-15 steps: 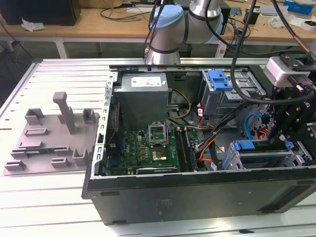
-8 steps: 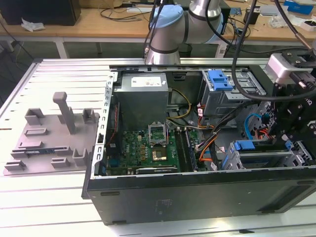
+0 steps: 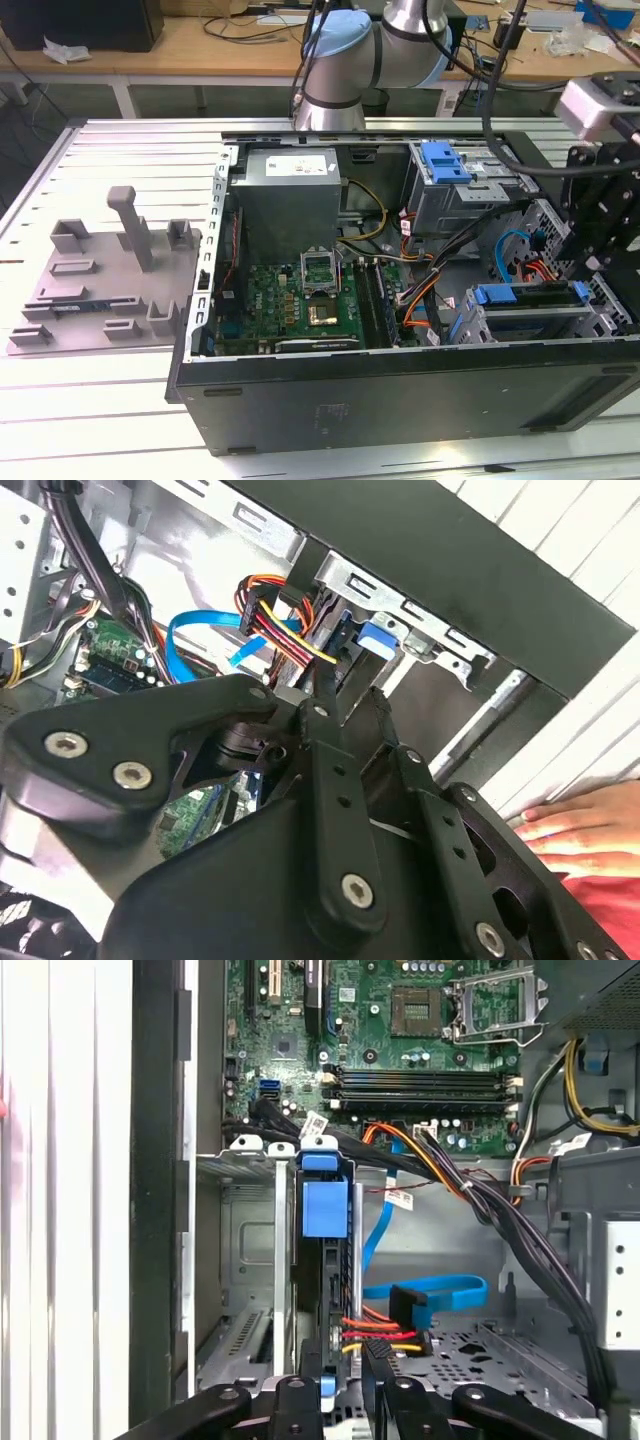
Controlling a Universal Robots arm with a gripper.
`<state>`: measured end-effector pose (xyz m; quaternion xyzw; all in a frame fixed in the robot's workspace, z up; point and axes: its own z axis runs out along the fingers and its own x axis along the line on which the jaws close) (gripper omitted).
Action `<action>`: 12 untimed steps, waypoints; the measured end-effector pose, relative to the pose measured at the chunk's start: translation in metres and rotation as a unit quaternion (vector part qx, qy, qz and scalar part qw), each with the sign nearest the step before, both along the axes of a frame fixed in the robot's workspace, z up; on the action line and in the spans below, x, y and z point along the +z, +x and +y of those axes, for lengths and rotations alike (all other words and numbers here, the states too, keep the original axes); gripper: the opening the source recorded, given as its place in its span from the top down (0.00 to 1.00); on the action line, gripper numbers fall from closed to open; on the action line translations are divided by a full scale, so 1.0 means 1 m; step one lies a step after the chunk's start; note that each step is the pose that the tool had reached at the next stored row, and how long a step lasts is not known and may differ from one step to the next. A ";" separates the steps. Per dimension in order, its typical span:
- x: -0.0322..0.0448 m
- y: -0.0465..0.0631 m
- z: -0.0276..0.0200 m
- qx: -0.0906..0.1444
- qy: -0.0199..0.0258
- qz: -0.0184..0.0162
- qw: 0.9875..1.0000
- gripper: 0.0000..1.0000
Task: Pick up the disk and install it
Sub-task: 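Insert the first disk wire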
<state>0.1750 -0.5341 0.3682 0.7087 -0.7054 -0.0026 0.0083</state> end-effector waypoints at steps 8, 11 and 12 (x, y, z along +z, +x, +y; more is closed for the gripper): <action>0.0133 0.001 0.0087 0.000 -0.005 0.000 1.000 0.70; 0.0133 0.001 0.0088 0.000 -0.005 0.000 1.000 0.70; 0.0133 0.001 0.0089 0.000 -0.005 0.000 1.000 0.70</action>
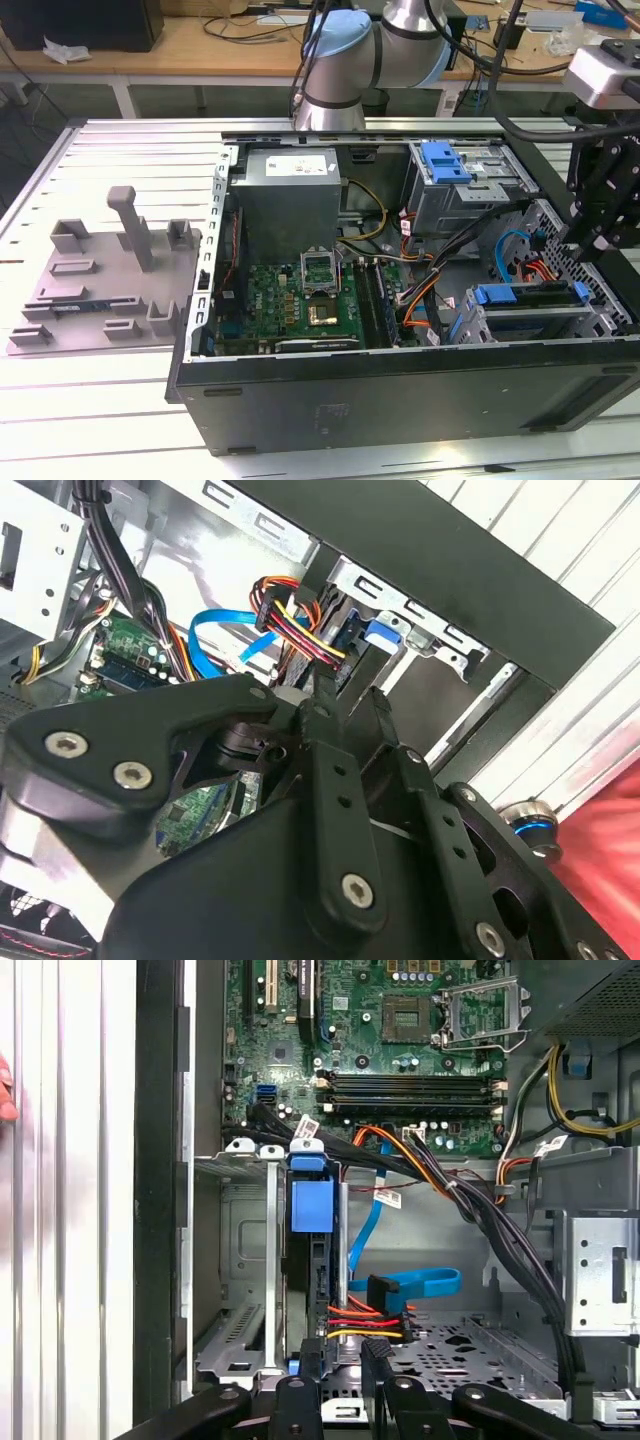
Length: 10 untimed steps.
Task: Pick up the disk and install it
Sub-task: 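Insert the first disk wire, then insert the second disk wire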
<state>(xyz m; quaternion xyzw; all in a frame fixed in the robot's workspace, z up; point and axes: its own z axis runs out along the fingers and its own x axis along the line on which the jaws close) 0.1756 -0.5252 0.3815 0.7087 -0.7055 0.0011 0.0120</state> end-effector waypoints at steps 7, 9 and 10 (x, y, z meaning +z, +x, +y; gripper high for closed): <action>0.0000 0.000 0.0008 0.000 0.000 0.000 1.000 0.70; 0.0000 0.000 0.0009 0.000 0.000 0.000 1.000 0.70; 0.0000 0.000 0.0009 0.000 0.000 0.000 1.000 0.70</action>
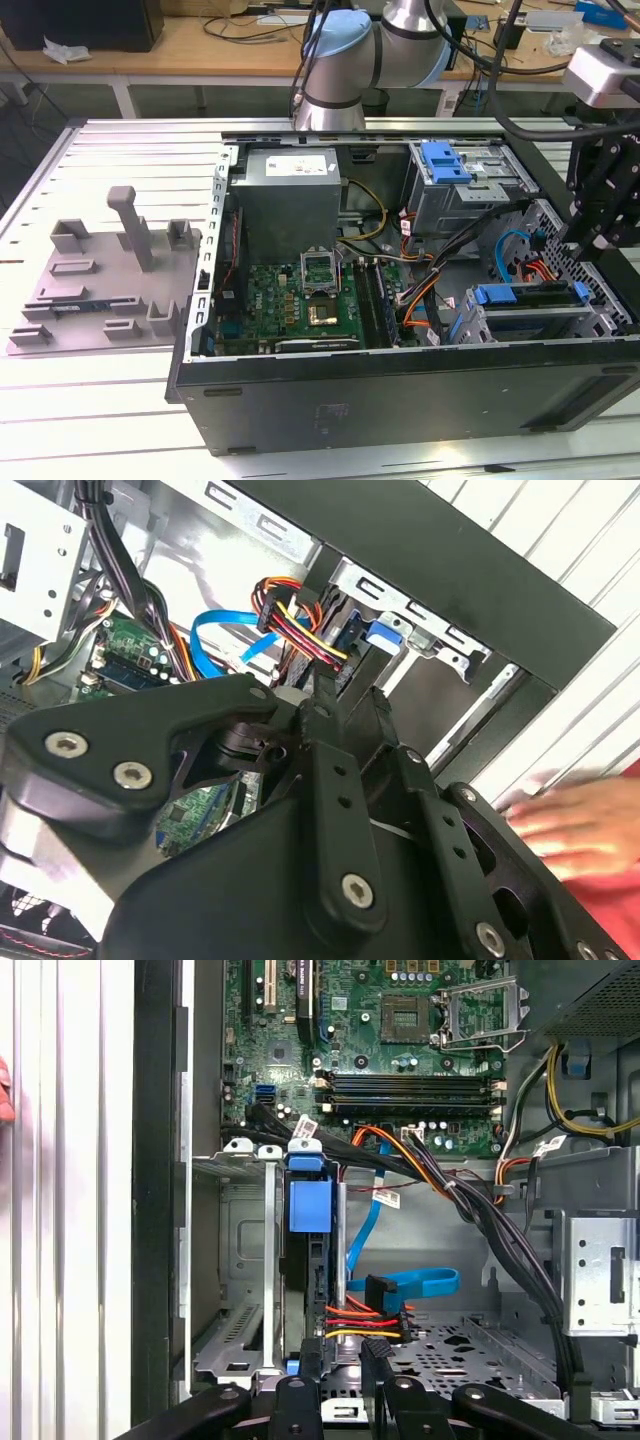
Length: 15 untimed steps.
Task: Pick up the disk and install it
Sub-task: 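Insert the second disk wire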
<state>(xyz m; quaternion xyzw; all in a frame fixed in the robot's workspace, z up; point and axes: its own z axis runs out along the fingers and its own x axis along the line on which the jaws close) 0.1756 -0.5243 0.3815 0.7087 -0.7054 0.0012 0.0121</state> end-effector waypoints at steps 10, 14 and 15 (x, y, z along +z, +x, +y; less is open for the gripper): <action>0.0000 0.000 0.0285 0.001 -0.044 0.000 0.999 0.70; 0.0000 0.000 0.0439 0.010 -0.069 0.000 0.998 0.70; -0.0001 -0.001 0.0469 0.012 -0.073 -0.001 0.997 0.70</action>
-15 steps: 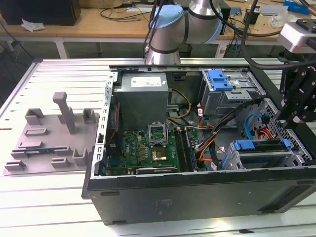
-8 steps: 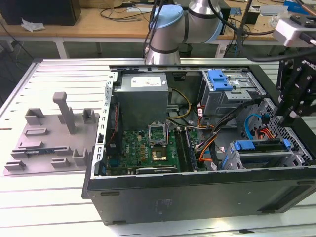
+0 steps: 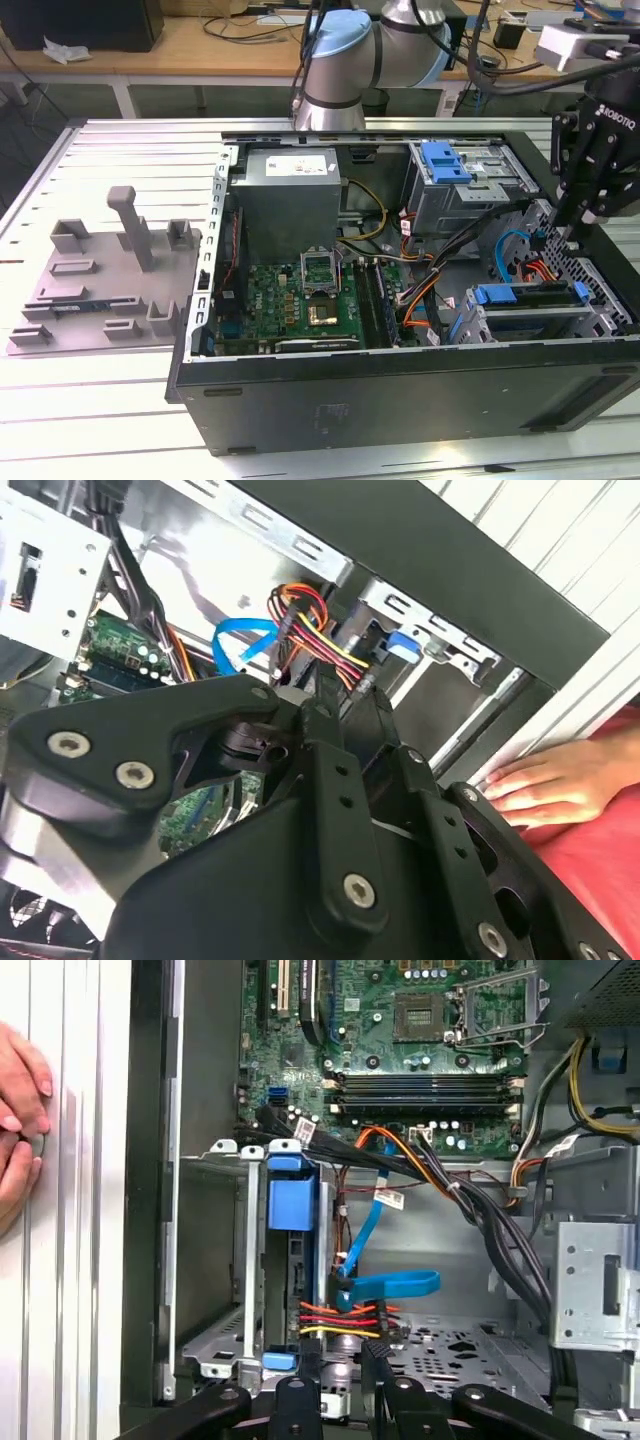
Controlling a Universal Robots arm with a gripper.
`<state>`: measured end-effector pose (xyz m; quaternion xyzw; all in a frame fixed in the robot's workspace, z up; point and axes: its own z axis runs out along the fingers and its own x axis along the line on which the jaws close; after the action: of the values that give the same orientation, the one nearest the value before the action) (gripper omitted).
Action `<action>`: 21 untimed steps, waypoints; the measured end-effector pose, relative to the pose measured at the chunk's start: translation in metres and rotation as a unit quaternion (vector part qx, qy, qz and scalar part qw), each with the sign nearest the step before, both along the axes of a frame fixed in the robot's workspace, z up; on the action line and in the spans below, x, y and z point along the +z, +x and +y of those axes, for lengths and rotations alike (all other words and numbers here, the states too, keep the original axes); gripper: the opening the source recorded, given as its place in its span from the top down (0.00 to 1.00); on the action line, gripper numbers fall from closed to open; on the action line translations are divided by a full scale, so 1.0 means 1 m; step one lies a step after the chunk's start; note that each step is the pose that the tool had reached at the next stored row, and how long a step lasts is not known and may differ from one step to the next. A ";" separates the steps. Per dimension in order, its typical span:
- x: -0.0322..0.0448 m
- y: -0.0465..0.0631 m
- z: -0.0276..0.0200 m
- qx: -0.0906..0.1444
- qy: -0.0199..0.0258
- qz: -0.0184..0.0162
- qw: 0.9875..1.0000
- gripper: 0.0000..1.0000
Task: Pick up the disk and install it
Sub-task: 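Insert the second disk wire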
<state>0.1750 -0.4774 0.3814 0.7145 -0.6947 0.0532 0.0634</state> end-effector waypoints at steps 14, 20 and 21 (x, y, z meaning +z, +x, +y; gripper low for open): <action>-0.0063 -0.023 0.0078 0.019 -0.024 0.000 1.000 0.70; -0.0151 -0.024 0.0245 0.020 -0.081 0.008 0.996 0.70; -0.0157 -0.024 0.0272 0.021 -0.087 0.021 0.996 0.70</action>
<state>0.1512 -0.4502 0.3657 0.7218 -0.6705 0.1001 0.1392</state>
